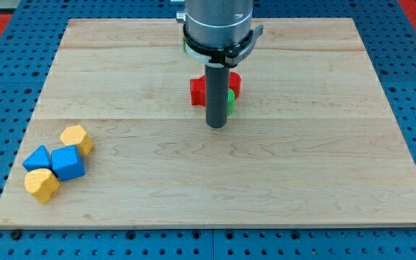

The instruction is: Slide the green star closer to the group of blocks

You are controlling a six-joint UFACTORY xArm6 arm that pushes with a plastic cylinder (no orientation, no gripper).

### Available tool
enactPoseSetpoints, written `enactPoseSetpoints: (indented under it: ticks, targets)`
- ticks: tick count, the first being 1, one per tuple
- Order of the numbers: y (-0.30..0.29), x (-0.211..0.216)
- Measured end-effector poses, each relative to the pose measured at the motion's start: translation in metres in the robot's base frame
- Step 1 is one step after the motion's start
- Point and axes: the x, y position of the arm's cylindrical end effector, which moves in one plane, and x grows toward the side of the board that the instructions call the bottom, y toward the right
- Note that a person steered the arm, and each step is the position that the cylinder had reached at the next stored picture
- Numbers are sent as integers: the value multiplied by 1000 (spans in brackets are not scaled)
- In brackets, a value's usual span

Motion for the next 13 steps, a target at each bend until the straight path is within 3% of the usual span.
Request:
enactPoseSetpoints:
  ticks: [1,2,3,4,7,9,10,11,12,13]
  targets:
    - [67,-51]
    - [92,-150]
    - [87,-230]
    - [62,-263]
    - [-48,-204]
    - [-64,-201]
    - [-58,-179]
    - [-77,-220]
    - [-114,-182]
    - [-68,-138]
